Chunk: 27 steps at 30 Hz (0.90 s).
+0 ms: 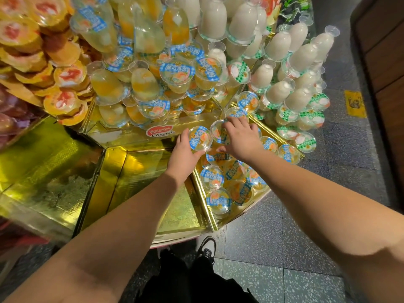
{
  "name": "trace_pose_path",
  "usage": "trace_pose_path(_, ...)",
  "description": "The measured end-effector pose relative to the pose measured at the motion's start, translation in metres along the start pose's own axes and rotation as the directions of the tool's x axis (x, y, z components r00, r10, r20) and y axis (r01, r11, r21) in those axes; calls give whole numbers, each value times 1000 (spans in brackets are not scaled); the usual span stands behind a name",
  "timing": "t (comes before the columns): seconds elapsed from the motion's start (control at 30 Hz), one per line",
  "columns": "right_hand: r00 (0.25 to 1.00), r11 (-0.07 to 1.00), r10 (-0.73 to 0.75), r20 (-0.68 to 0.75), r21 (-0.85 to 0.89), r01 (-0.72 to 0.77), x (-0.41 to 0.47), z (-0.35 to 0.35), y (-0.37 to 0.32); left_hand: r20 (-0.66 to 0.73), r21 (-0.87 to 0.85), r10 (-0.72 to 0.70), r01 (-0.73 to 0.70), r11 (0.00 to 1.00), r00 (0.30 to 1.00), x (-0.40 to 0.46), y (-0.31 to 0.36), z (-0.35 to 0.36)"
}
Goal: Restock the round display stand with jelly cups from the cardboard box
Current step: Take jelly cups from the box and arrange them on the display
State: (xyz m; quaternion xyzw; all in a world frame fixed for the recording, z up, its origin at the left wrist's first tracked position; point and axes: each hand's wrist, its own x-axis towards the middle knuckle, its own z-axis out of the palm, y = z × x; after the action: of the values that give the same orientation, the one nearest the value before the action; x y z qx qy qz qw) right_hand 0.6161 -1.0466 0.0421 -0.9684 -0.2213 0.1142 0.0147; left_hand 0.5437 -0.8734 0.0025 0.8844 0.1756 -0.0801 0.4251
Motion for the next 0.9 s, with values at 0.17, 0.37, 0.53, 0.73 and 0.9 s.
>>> trace_pose_path(0.17,1000,1000,9,15,11,-9,-7,-4,2,-8,8,-41,41,999,999,-2,2,-2)
trace_pose_path(0.37,999,998,31,-35,56,-29,-24,-8,8,-13,43,-99,100,994,995,-3,5,-7)
trace_pose_path(0.53,998,987,64,-11,148,-62,-42,-20,-1,-66,6,-72,73,997,995,-26,4,-27)
trace_pose_path(0.73,998,921,-4,-57,388,26,-41,-77,-59,-199,-183,-128,92,979,972,-81,-10,-110)
trace_pose_path(0.9,976,891,-200,-82,399,216,-26,-117,-166,-336,-243,-185,104,964,924,-131,-52,-202)
